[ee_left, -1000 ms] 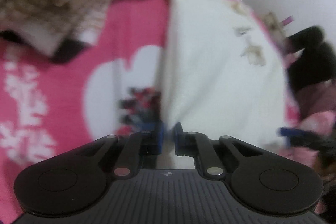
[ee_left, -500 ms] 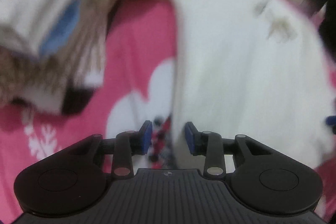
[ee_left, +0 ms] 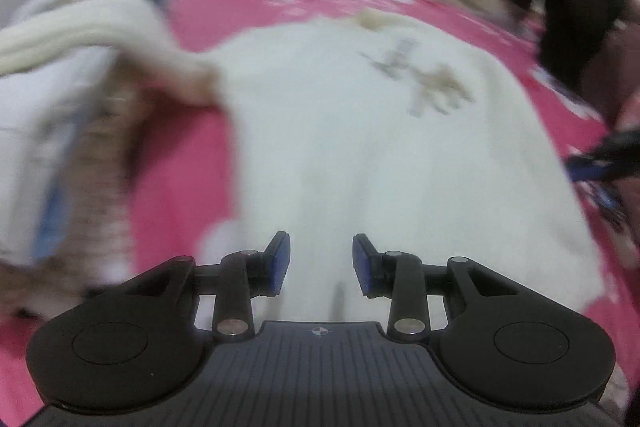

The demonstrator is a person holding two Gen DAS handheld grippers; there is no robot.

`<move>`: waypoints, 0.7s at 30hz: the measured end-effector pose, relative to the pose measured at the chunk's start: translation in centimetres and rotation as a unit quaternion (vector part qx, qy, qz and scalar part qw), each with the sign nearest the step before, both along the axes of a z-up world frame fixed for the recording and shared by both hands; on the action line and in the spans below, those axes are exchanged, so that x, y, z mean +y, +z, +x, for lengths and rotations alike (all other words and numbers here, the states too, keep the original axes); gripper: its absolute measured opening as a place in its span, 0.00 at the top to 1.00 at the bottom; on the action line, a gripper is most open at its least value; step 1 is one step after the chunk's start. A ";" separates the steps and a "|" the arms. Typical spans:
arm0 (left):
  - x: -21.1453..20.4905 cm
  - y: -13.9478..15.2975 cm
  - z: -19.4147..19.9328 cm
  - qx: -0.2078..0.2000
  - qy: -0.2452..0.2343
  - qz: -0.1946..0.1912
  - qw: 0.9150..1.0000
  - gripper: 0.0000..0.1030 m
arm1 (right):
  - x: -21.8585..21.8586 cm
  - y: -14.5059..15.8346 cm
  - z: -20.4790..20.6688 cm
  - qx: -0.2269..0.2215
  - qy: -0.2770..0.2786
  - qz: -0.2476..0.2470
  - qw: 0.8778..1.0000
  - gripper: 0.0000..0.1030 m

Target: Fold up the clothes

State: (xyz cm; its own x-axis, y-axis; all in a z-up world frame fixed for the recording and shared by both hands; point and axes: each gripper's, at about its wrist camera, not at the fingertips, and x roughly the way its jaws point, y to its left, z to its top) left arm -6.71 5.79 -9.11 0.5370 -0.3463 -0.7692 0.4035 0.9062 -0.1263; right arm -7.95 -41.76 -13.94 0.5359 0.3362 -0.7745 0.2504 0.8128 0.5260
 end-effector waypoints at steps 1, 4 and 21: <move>-1.0 -0.5 0.0 0.009 -0.018 -0.007 1.000 0.67 | 0.4 -0.6 0.0 0.005 0.002 0.010 1.000 0.51; -3.5 -2.0 -0.7 0.028 -0.065 -0.014 0.997 0.67 | 1.4 -2.6 0.1 0.018 0.010 0.041 0.999 0.57; -4.0 -4.9 -1.3 0.057 -0.076 0.014 0.995 0.67 | 1.1 7.7 9.0 -0.058 0.045 -0.520 0.851 0.70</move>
State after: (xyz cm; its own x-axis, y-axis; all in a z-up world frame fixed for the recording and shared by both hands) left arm -8.05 1.74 -14.06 0.3884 -0.3950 -0.8325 0.5204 0.8396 -0.1556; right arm 1.05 -40.64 -6.23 0.6369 -0.4550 -0.6223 0.1577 0.8671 -0.4726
